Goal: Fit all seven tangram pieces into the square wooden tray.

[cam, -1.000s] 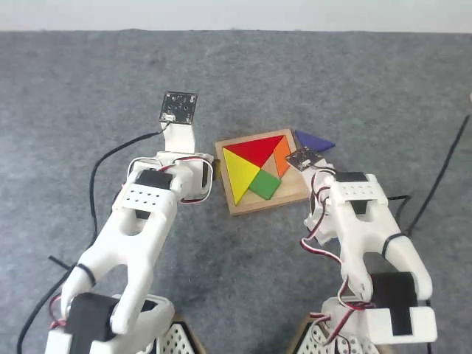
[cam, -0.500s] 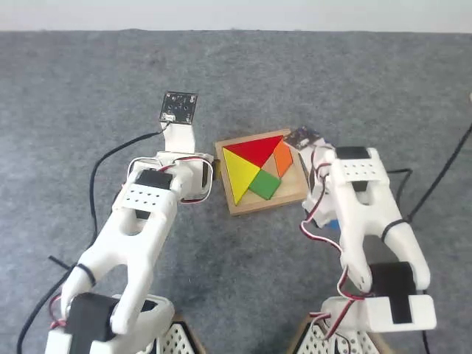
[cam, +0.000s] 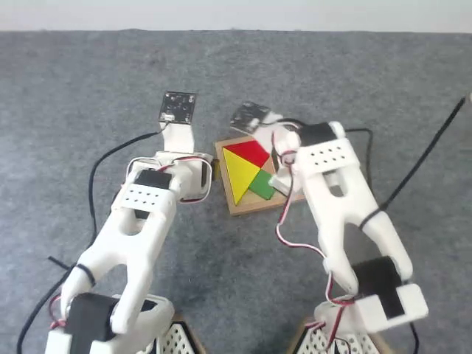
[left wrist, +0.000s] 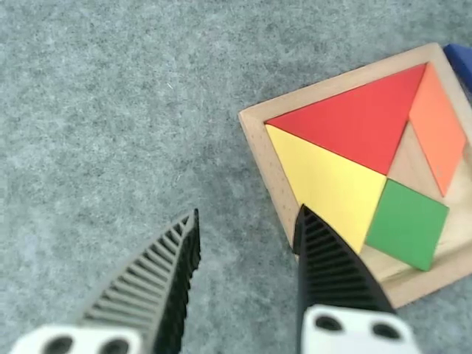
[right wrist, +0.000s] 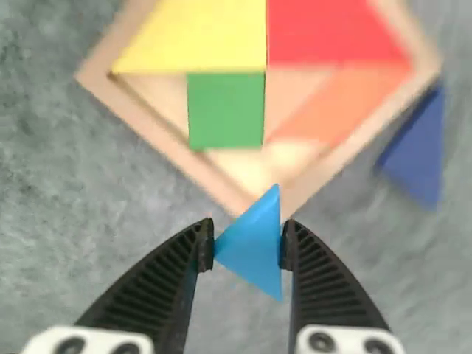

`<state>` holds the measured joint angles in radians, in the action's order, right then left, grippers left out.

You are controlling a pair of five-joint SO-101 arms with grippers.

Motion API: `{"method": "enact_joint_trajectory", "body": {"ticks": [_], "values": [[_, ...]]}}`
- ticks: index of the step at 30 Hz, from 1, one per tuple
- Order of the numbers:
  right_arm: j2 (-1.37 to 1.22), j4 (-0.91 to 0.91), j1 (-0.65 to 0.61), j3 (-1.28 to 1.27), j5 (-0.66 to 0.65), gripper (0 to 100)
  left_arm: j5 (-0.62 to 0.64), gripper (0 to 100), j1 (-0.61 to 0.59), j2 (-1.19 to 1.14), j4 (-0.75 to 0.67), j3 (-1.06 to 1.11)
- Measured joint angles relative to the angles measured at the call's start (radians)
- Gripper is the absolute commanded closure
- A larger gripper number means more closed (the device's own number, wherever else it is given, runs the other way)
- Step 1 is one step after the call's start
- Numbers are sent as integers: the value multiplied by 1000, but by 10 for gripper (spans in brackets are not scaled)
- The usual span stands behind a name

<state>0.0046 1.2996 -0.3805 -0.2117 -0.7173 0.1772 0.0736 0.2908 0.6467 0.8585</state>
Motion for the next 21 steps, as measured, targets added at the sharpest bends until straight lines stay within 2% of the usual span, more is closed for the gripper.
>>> {"method": "enact_joint_trajectory", "body": {"ticks": [3,10,16,18,21], "values": [[-98,-3,-12,100,-63,880,0,805,-71,0,8,-14],[-362,-8,-84,256,-157,880,58,804,-393,0,180,-198],[-402,-8,-189,288,-183,880,57,804,-440,0,161,-198],[-402,-8,-193,288,-146,879,60,804,-442,0,152,-198],[-411,-5,-198,288,77,879,61,804,-442,0,149,-195]]}}
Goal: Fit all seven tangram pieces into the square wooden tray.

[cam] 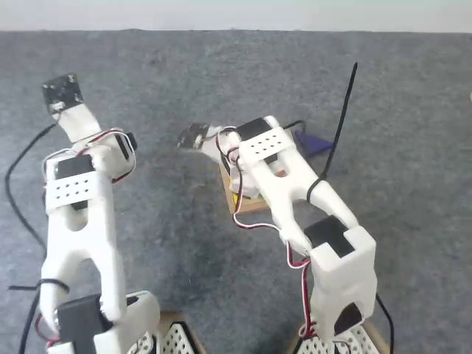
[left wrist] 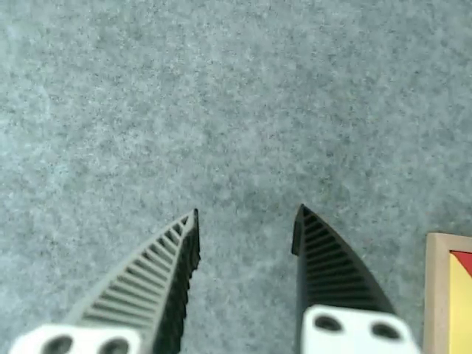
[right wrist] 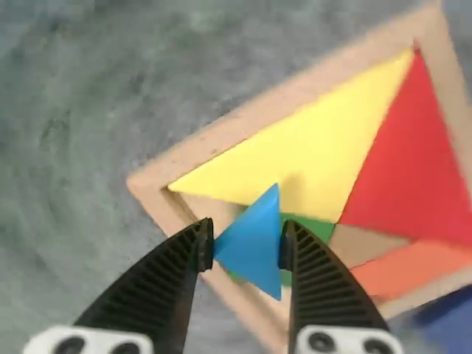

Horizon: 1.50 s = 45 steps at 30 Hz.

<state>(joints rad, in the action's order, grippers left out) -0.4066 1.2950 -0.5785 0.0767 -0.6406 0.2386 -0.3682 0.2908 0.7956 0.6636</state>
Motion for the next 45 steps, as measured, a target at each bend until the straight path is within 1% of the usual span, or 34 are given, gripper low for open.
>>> {"method": "enact_joint_trajectory", "body": {"ticks": [1,6,9,13,15,17,23,28,30,34,38,42,45], "values": [[0,5,0,0,95,879,0,804,0,0,0,0],[0,23,3,9,660,879,0,804,0,0,0,0],[0,23,-2,26,967,884,0,804,0,0,0,0],[0,23,-37,44,1326,883,0,804,0,0,0,0],[0,23,-48,44,1445,879,0,804,0,0,0,0],[0,23,-54,44,1491,879,0,804,0,0,0,0],[0,15,-61,44,1527,872,0,804,0,0,0,0],[0,46,-66,44,1559,799,0,804,0,0,0,0],[0,46,-64,44,1623,775,0,804,0,0,0,0],[0,46,-64,44,1815,717,0,804,0,0,0,0],[0,46,-64,44,1952,694,0,804,0,0,0,0],[0,46,-68,44,1978,695,0,804,0,0,0,0],[0,46,-97,44,1953,695,0,804,3,0,0,3]]}}
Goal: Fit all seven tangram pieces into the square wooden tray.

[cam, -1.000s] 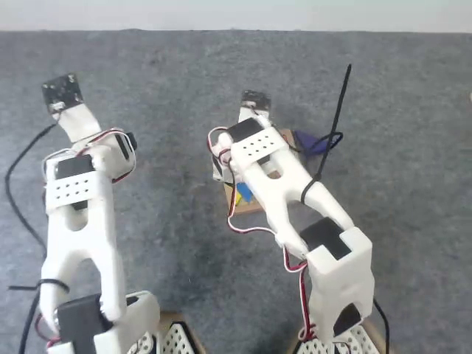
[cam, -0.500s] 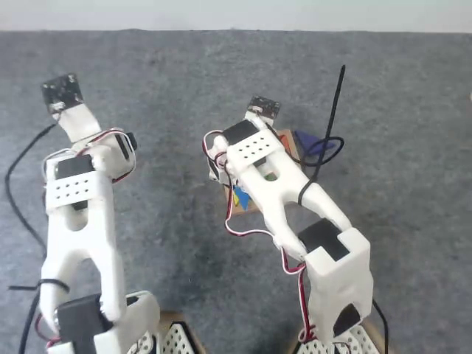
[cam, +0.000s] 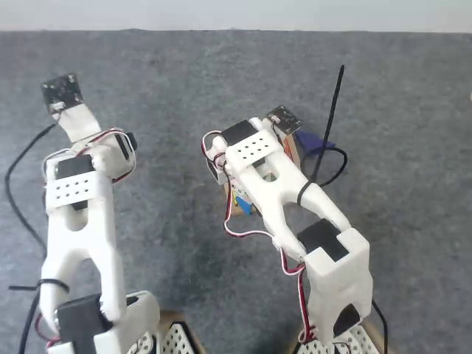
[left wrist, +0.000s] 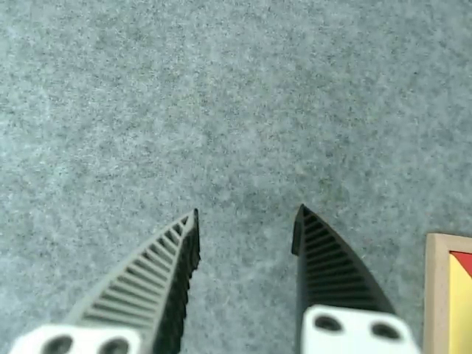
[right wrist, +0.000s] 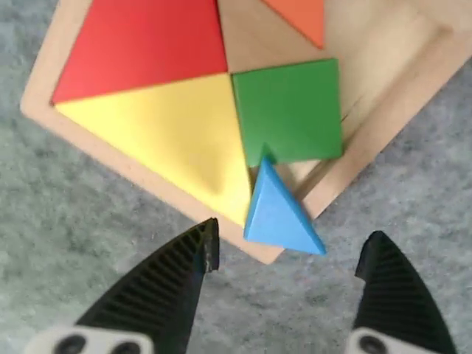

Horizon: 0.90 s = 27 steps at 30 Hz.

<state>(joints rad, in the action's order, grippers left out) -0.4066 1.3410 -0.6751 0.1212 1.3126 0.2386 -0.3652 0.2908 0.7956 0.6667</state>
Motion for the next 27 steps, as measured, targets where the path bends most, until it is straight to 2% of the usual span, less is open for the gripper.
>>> {"method": "enact_joint_trajectory", "body": {"ticks": [4,6,12,15,18,22,25,27], "values": [[0,0,-55,-2,-106,693,0,804,12,0,0,0],[-6,2,-55,-18,-204,693,0,804,9,0,0,0],[-6,101,51,11,-755,693,0,804,9,0,0,0],[72,164,138,52,-953,693,-5,804,11,0,0,0],[219,210,216,55,-1026,693,-57,804,54,0,46,-3],[485,201,282,-49,-1146,693,-161,804,132,0,216,-71],[680,91,324,-267,-1235,693,-255,804,189,3,324,-97],[776,-35,362,-465,-1270,693,-305,804,247,15,344,-81]]}}
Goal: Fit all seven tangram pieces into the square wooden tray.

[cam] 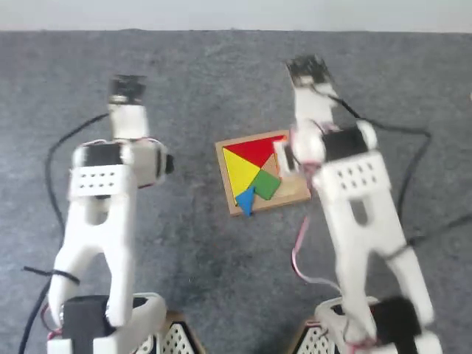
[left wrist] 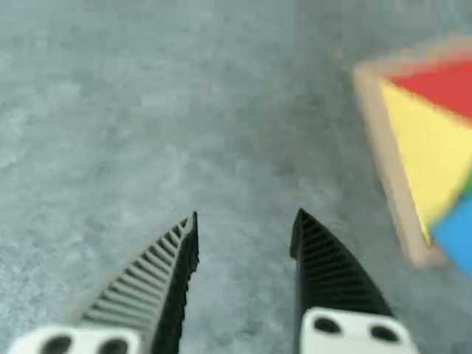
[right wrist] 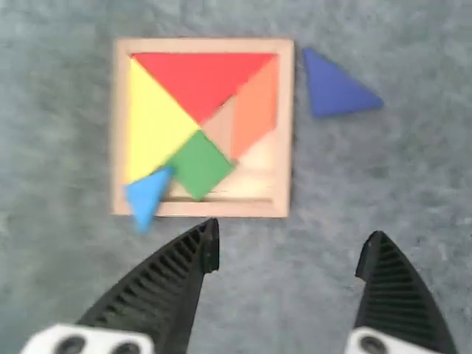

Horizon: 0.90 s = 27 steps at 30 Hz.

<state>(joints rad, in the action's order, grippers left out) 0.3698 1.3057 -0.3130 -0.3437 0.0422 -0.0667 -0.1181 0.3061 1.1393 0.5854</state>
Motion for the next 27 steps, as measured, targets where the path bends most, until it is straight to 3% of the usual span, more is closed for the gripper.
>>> {"method": "enact_joint_trajectory", "body": {"ticks": [5,9,12,20,27], "values": [[115,-334,87,-471,-83,693,-32,799,170,180,-69,181],[115,-405,147,-559,-100,693,-52,700,258,319,-160,338],[78,-417,153,-560,-100,693,-52,683,281,321,-236,405],[28,-465,163,-565,-100,693,-66,684,445,69,-454,413],[28,-468,166,-565,-100,693,-107,684,457,-121,-502,370]]}}
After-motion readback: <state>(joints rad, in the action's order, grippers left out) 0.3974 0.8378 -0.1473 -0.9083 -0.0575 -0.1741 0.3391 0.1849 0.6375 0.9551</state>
